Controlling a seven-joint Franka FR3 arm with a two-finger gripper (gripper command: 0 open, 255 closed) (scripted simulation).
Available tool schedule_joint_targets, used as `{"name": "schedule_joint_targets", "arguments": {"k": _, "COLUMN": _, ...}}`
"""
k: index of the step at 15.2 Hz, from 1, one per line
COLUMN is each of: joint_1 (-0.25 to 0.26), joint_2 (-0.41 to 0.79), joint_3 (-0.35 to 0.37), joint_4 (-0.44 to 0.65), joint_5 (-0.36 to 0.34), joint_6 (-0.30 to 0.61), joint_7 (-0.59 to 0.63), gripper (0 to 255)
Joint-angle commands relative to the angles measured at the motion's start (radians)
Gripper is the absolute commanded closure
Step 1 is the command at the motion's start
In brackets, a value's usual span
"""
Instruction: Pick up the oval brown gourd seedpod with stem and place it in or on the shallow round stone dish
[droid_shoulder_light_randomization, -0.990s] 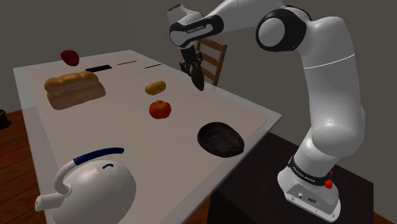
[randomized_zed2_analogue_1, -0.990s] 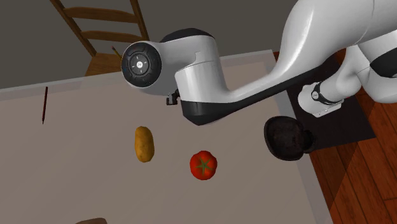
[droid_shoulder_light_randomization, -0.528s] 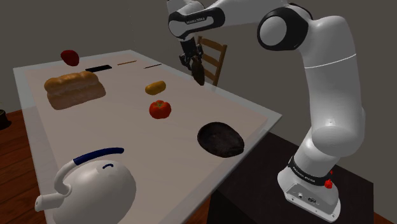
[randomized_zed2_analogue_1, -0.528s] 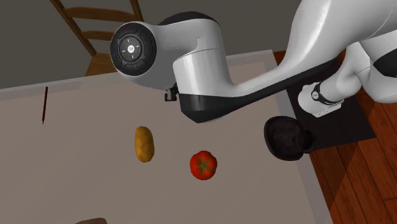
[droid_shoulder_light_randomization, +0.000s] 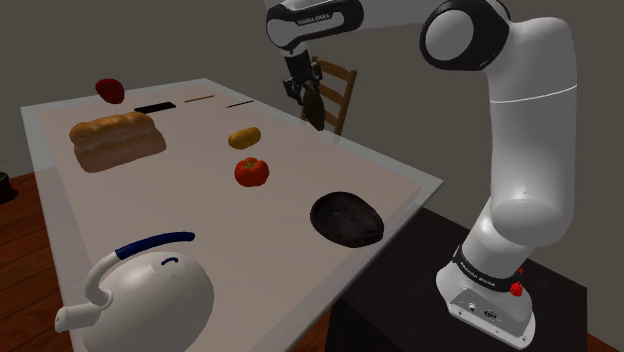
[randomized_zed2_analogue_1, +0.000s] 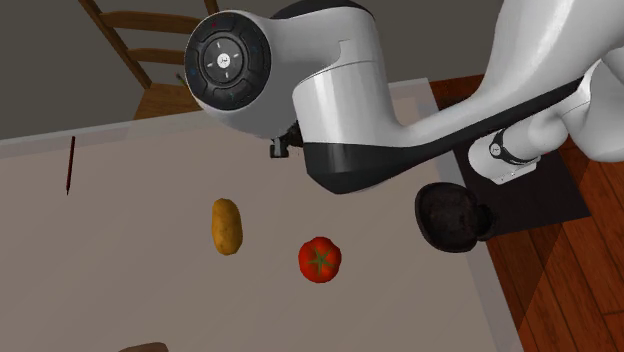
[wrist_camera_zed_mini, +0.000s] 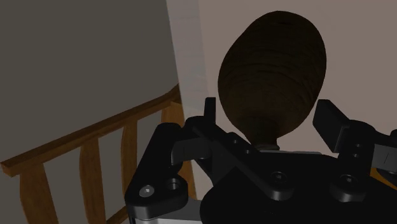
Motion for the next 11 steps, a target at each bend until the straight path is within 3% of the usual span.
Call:
{"name": "schedule_joint_targets", "arguments": {"k": 1, "joint_1": 0.017, "joint_2": -0.073, "joint_3": 0.009, "joint_4": -0.102, "joint_5": -0.003, "joint_6": 0.019, "joint_7": 0.034, "gripper": 255}}
{"name": "schedule_joint_targets", "arguments": {"k": 11, "joint_1": 0.094, "joint_2": -0.410, "joint_3": 0.069, "joint_4": -0.537, "joint_5": 0.006, "joint_6": 0.066, "joint_7": 0.194, "gripper": 255}}
